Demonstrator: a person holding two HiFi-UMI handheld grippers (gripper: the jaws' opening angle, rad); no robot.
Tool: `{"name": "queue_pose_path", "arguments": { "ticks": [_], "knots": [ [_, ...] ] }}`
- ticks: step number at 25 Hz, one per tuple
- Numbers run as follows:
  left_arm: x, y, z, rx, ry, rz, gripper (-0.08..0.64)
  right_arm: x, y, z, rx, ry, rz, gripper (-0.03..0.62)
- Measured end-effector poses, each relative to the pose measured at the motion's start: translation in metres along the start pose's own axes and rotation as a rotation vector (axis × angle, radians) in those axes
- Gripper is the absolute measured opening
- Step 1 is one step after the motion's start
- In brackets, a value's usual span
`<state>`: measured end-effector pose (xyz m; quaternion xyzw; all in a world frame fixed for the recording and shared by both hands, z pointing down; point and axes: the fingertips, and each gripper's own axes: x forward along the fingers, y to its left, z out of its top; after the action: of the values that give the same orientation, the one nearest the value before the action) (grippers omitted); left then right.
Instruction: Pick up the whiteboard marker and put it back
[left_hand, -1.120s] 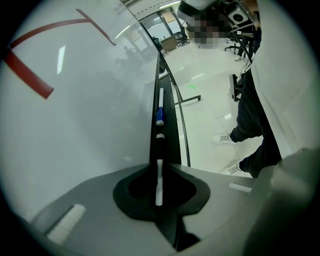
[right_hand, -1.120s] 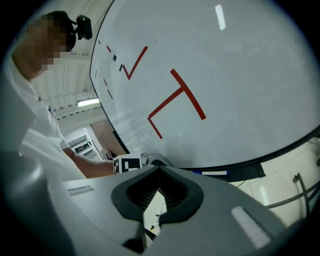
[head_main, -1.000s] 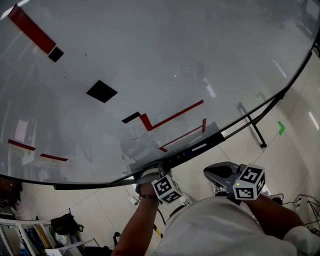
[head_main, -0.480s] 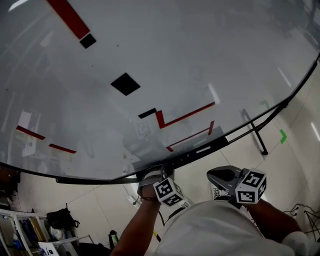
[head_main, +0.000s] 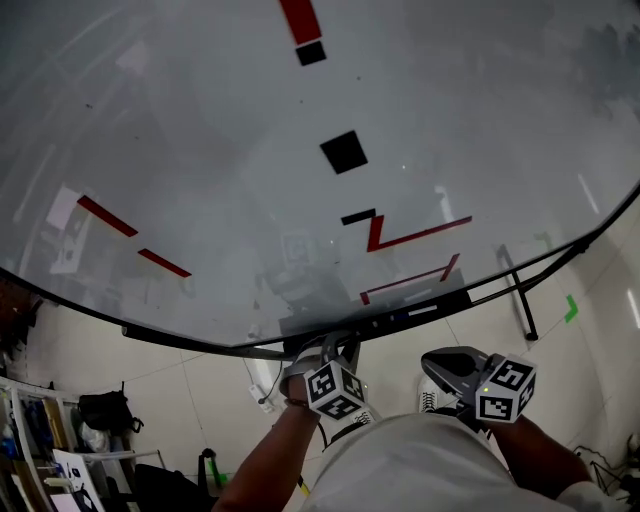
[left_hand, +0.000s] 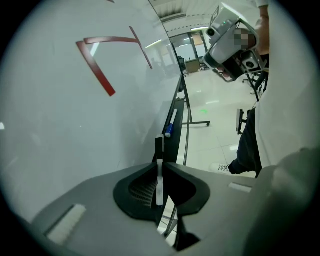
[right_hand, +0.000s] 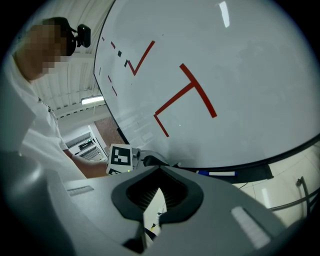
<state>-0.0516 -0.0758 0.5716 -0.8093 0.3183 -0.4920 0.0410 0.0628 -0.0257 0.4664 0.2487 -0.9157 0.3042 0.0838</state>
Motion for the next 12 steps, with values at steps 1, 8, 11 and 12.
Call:
{"name": "queue_pose_path", "arguments": {
  "ticks": [1, 8, 11, 12],
  "knots": [
    [-0.003, 0.0, 0.001, -0.02, -0.013, -0.002, 0.049, 0.0, 0.0, 0.0, 0.0, 0.001, 0.003, 0.002],
    [-0.021, 0.007, 0.007, -0.22, -0.13, -0.023, 0.049, 0.005, 0.003, 0.005, -0.019, 0.017, 0.015, 0.002],
    [-0.032, 0.009, 0.012, -0.354, -0.215, -0.056, 0.05, 0.007, 0.005, 0.006, -0.022, 0.019, 0.021, 0.002],
    [-0.036, 0.011, 0.014, -0.393, -0.243, -0.067, 0.049, 0.008, 0.005, 0.007, -0.022, 0.021, 0.021, 0.002]
  ]
}}
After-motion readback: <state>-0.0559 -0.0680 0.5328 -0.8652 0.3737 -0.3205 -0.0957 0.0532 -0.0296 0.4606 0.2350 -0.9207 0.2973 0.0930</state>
